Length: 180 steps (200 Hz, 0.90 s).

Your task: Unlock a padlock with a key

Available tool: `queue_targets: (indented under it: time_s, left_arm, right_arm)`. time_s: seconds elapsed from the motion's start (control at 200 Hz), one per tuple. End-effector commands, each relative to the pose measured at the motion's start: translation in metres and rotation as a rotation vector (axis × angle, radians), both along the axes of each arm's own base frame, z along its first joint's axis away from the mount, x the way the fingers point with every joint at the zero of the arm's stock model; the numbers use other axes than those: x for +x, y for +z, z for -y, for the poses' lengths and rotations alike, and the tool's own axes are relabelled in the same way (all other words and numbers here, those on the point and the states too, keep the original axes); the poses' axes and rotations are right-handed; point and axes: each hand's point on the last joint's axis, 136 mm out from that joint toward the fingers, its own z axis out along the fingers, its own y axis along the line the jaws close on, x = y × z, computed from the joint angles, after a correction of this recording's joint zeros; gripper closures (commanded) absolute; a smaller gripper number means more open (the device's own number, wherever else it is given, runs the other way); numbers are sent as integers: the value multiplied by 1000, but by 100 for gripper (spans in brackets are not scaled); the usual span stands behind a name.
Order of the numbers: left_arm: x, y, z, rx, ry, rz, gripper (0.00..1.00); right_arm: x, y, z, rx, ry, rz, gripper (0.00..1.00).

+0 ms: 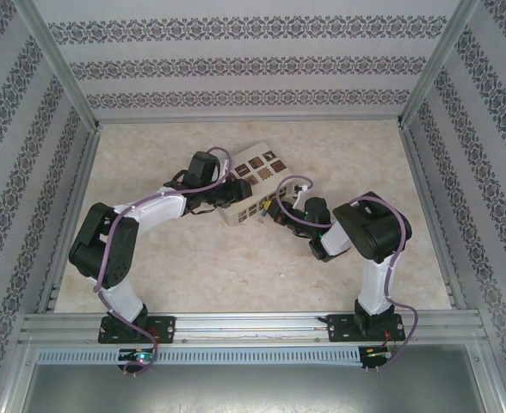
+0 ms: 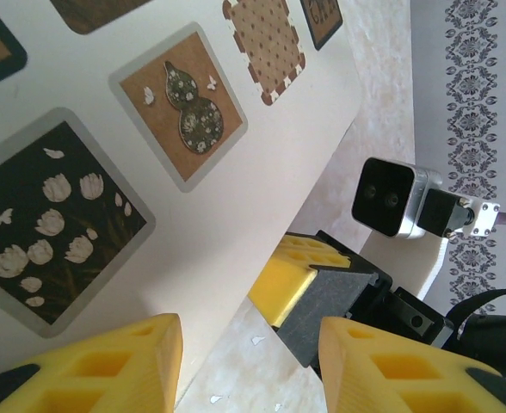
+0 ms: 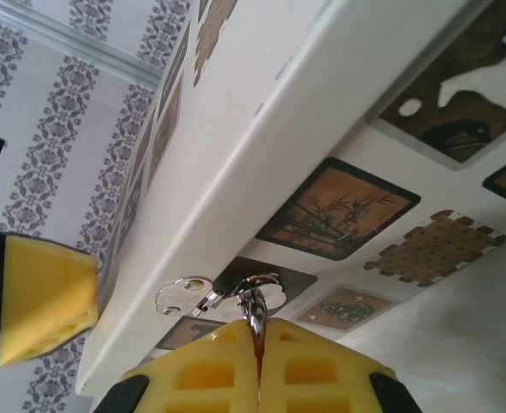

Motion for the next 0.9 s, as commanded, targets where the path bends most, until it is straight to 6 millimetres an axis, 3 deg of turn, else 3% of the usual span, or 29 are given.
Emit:
queue_targets:
  time_s: [0.0,0.894]
  left_arm:
    - [-27,-31,1,43,-17,-128,54]
    - [-27,-37,2,36,-15,-132,54]
  right_arm:
    - [12,26,-1,51,-59,88,100]
    - [36,28,2,83,-162,76,100]
